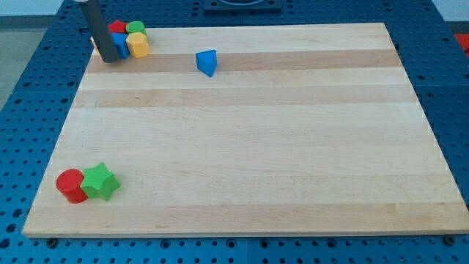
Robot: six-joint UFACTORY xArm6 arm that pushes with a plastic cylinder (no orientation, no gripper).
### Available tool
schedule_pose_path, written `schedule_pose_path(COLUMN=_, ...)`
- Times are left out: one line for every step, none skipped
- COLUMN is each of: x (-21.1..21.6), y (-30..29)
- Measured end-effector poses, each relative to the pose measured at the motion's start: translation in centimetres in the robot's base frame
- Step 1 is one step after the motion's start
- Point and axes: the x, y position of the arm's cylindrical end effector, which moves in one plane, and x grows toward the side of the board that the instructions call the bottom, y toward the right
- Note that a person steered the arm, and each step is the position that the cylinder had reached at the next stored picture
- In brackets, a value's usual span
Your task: Move your arm towards the blue triangle
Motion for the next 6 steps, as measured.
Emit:
schedule_pose_path(x=-0.9, y=0.0)
schedule_pose_path(x=0.6, y=0.1)
schedule_pose_path(x=3.7, y=0.8)
schedule_pose_path(x=6.2, y=3.3)
schedule_pose_path(x=8.5, y=7.3)
schedule_pose_path(x=8.9, y=14.1)
